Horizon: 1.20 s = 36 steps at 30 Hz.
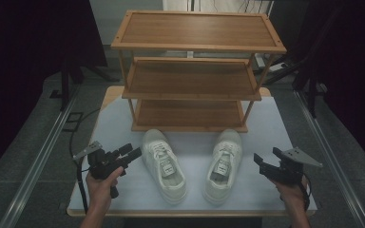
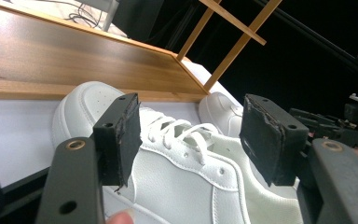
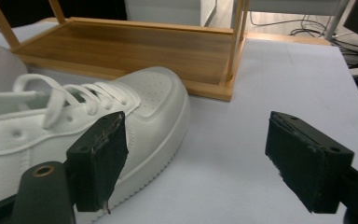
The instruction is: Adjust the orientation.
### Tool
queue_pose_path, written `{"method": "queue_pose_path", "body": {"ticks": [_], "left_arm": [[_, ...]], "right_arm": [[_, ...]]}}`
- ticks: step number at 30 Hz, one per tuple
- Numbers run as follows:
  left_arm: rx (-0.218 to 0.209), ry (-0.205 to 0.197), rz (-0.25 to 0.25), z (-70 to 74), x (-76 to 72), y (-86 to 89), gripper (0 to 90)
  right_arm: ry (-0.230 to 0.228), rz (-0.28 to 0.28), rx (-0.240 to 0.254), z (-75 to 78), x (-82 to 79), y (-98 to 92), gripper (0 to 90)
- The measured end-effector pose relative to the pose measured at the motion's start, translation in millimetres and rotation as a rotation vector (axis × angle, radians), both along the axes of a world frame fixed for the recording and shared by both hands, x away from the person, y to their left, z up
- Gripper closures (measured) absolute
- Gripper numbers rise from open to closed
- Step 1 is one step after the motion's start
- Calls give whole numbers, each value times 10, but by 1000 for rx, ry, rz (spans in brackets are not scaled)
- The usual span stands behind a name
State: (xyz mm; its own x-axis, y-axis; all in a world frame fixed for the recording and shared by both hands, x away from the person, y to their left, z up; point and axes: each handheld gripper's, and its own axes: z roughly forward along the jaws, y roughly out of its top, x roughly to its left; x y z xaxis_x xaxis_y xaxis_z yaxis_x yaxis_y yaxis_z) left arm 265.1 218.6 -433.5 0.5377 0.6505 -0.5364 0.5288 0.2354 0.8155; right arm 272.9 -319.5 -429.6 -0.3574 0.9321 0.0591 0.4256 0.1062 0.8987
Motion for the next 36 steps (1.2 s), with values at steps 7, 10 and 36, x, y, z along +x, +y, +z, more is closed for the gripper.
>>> {"method": "queue_pose_path", "body": {"ticks": [7,10,36], "left_arm": [[-6,2,5,-10,12,12,378],[-9,-4,1,12,1,9,378],[-34,-17,-34,111,-62,-21,377]], "right_arm": [[-51,39,29,152,-117,42,285],[-101,91,29,286,-249,171,341],[-66,428,74,384,-541,1005,783]]}}
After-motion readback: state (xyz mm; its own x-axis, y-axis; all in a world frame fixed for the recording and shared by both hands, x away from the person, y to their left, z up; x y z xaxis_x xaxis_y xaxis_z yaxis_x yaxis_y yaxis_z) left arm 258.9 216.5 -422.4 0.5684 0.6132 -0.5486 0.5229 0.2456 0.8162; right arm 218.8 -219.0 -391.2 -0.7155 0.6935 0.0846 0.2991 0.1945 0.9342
